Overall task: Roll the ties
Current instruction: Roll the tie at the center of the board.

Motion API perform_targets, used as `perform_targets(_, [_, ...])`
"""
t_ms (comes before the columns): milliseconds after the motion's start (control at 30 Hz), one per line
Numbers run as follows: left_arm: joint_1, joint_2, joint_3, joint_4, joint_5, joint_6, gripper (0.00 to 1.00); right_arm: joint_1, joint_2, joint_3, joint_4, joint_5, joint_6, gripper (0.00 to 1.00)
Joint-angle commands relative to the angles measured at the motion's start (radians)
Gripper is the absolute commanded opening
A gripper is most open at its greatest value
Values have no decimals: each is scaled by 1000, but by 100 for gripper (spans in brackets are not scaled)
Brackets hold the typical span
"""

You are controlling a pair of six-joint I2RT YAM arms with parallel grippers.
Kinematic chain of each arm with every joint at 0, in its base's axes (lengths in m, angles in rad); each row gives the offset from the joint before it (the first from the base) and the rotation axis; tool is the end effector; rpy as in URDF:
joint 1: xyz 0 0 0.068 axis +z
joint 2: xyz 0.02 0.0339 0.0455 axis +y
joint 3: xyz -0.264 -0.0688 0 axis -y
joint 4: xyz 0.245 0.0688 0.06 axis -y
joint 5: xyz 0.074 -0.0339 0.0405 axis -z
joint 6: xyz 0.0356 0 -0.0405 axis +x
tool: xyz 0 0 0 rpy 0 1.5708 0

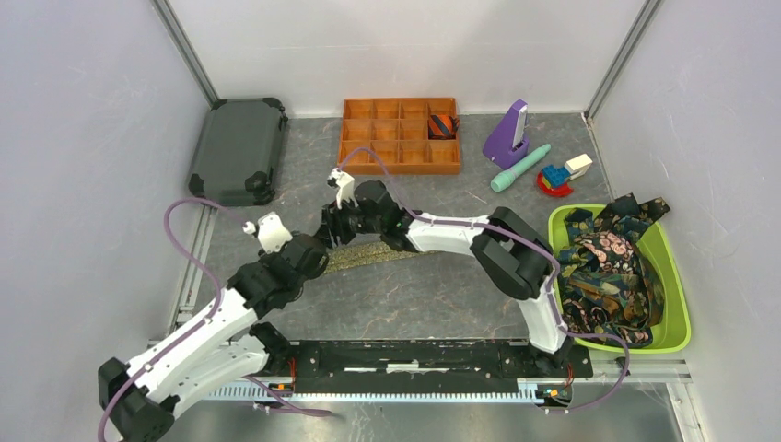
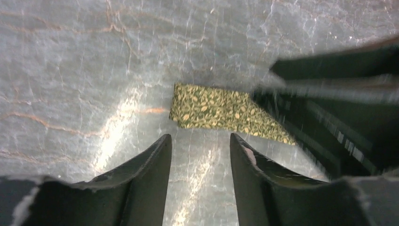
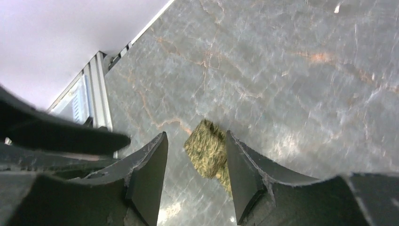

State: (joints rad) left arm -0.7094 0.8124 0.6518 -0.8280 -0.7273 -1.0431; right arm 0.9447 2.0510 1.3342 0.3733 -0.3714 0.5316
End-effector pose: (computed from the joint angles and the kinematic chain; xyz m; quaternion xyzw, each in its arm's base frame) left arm 0.1256 -0.0766 0.2412 -0.2494 0.8659 0.0120 0.4335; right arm 0.2632 0.3860 0.1958 -0.2688 0.7646 0.4925 0.3171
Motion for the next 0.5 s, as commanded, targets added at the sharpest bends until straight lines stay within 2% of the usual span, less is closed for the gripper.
perform_targets(0, [-5, -91, -64, -78, 84, -105, 48, -7, 116, 182, -98, -32, -98, 54])
perform_targets(100, [-5, -102, -109, -77, 135, -145, 40, -12, 214, 306, -163, -80, -116, 49])
perform_targets(333, [-5, -20, -197, 52, 200, -171, 33, -15, 397, 552, -288, -160, -144, 42])
perform_targets(467, [-6, 56, -222, 126, 205, -184, 29, -15, 448, 589, -293, -190, -139, 42])
